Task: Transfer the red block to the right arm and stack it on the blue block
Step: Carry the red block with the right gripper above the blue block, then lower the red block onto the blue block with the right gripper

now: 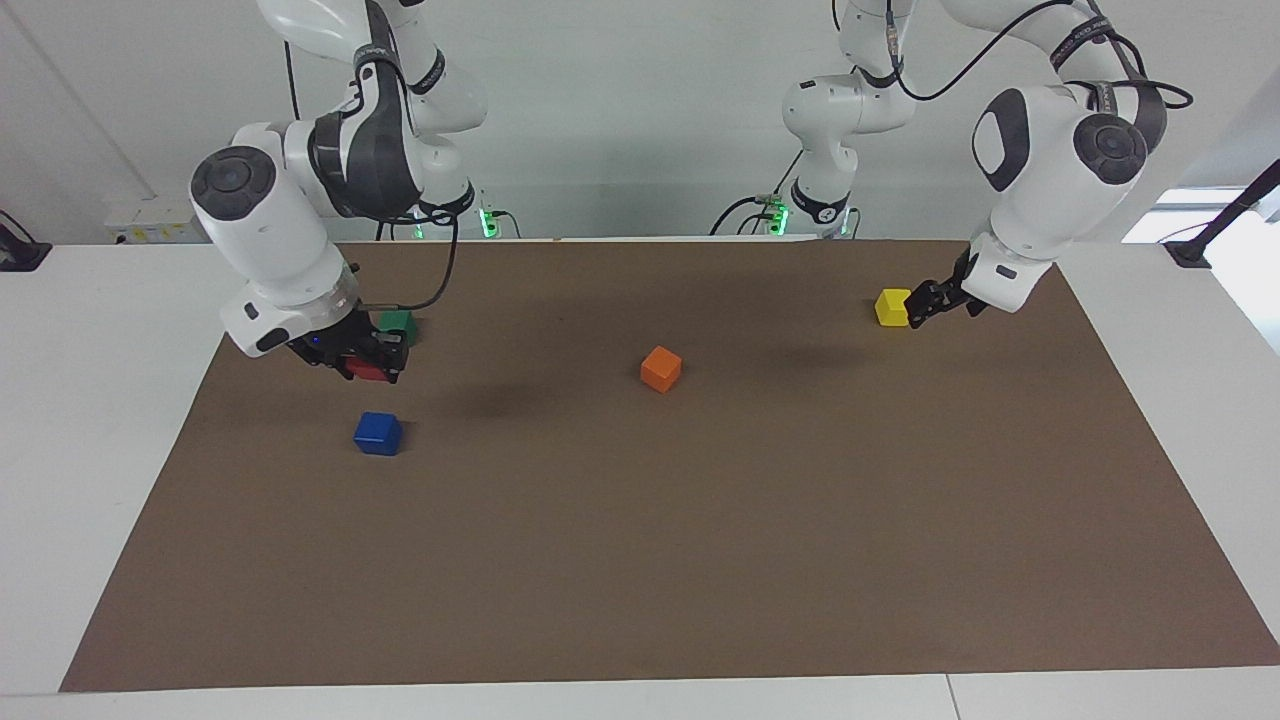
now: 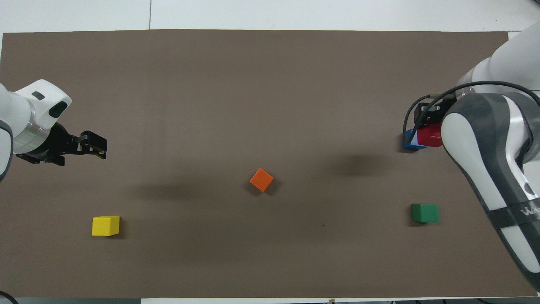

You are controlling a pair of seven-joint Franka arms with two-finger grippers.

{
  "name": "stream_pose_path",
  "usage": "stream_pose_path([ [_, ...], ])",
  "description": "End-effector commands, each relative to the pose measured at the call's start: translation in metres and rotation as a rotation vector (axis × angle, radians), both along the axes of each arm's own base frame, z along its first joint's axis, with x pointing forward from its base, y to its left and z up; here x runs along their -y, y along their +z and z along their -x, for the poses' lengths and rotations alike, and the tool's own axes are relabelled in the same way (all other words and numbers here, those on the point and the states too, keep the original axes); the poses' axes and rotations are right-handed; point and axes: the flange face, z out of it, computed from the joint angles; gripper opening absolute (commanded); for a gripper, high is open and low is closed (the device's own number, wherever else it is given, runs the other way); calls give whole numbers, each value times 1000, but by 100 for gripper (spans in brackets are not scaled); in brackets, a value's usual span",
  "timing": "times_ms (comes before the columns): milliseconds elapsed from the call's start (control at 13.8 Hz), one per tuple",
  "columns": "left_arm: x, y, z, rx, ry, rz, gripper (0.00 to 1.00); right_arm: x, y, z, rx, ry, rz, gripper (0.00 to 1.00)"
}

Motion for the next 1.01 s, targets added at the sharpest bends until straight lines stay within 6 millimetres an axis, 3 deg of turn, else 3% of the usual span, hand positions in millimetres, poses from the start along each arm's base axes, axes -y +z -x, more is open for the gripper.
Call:
stream_pose_path([
  [0,1,6,-8,-24,-91,-31,100,6,-23,1,19,26,96,0],
  [435,3,9,-3,-34,-91,-30,100,22,-27,-13,154,61,109,0],
  [942,4,9,-3,-36,-91,-23,100,25,-65,-7,187,67,85,0],
])
